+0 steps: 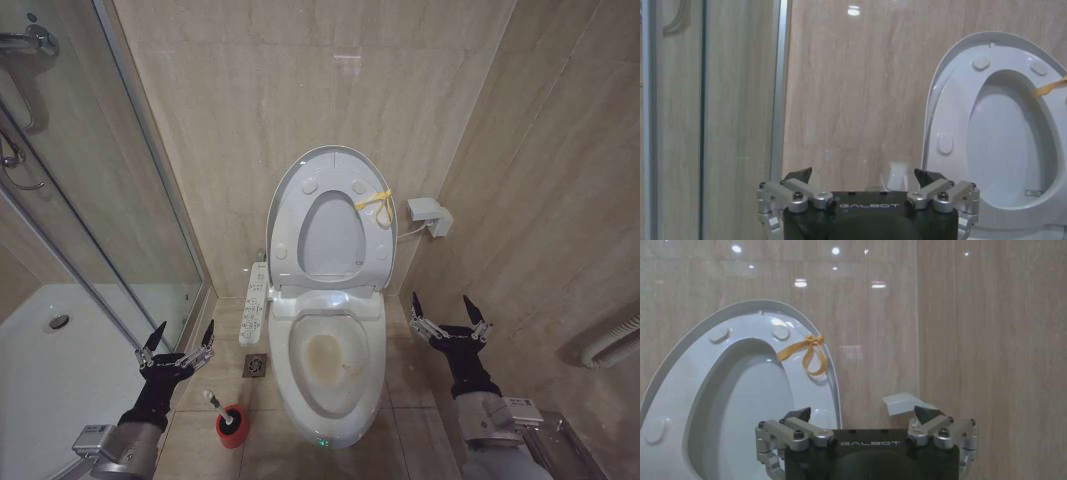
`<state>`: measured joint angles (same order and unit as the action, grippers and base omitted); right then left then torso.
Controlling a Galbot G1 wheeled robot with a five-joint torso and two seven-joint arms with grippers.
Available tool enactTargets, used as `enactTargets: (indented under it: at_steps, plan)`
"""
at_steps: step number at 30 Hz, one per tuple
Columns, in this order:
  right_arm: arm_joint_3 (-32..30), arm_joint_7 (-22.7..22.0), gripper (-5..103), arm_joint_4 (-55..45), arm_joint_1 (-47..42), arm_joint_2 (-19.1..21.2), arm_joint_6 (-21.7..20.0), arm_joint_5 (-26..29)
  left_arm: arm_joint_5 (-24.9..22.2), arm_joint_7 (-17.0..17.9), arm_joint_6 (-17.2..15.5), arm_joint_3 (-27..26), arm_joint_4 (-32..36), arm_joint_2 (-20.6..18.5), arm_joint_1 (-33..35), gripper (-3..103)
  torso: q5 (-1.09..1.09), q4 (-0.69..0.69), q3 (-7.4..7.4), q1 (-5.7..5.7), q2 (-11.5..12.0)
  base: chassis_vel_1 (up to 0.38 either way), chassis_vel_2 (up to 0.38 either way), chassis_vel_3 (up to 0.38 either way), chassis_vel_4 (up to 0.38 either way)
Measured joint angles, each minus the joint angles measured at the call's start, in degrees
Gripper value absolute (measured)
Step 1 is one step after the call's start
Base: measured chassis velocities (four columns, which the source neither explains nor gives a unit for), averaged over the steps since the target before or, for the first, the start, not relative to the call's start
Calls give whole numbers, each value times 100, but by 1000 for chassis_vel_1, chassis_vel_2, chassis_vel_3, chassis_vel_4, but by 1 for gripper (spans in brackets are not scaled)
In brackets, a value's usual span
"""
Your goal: Open the toilet lid, clean the toilet bowl with a toilet brush, close the toilet lid, and flush.
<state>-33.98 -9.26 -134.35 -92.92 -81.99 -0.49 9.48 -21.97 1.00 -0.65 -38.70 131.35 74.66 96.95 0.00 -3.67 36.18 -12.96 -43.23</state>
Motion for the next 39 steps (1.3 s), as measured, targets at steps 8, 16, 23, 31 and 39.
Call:
enactTargets:
  at_steps: [8,16,23,31,39]
  plan:
    - [0,0,100,0,0,0,0,0,139,5,108,-9,147,20,182,100,0,0,0,0,0,0,0,0,0]
    - [0,0,100,0,0,0,0,0,198,54,151,37,228,74,267,100,0,0,0,0,0,0,0,0,0]
    - [0,0,100,0,0,0,0,0,311,55,213,36,223,82,282,100,0,0,0,0,0,0,0,0,0]
    - [0,0,100,0,0,1,0,0,317,53,218,33,211,82,281,100,0,0,0,0,0,0,0,0,0]
    - [0,0,100,0,0,0,0,0,315,51,218,33,207,81,279,100,0,0,0,0,0,0,0,0,0]
